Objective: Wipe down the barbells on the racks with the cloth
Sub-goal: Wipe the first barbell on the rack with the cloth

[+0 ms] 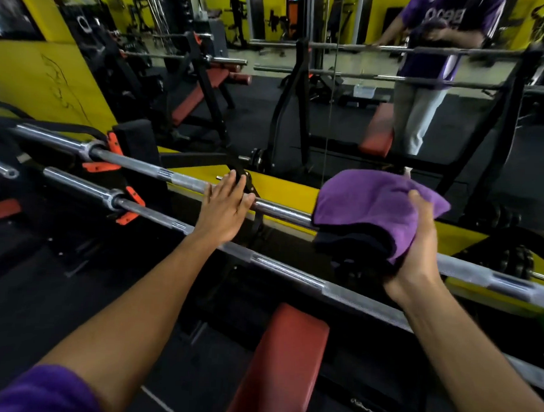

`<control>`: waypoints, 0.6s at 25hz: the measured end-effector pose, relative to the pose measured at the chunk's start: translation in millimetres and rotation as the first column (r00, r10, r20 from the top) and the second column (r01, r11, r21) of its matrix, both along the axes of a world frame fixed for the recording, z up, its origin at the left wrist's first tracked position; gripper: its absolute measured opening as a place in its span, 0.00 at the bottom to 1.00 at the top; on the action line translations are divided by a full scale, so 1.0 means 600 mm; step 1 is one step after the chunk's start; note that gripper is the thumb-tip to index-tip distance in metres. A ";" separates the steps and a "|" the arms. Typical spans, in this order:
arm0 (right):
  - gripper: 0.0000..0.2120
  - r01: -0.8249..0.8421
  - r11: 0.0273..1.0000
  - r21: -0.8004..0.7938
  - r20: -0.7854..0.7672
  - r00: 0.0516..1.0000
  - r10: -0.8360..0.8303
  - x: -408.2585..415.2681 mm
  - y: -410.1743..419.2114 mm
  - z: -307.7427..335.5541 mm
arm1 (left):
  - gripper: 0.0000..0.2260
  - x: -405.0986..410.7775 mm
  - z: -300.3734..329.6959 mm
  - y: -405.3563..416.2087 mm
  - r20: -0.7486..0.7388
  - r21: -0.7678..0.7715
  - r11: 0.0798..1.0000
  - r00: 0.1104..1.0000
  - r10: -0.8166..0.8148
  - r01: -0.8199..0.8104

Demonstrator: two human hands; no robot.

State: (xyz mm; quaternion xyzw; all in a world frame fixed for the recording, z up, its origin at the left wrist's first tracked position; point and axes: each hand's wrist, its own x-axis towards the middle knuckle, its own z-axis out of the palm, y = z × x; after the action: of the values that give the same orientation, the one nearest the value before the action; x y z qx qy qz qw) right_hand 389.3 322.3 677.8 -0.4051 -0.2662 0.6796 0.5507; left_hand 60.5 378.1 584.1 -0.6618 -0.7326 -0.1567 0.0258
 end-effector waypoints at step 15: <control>0.39 -0.806 0.570 0.159 0.703 -0.313 -0.639 -0.016 0.118 -0.115 | 0.30 -0.119 0.017 0.053 -0.036 0.026 1.000 0.999 0.014 -0.013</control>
State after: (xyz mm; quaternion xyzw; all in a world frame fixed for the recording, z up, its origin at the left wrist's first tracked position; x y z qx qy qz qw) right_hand 379.4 393.4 608.8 -0.4198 -0.8929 -0.1284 0.0997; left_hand -10.8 410.0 594.2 -0.6593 -0.7344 -0.1538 0.0486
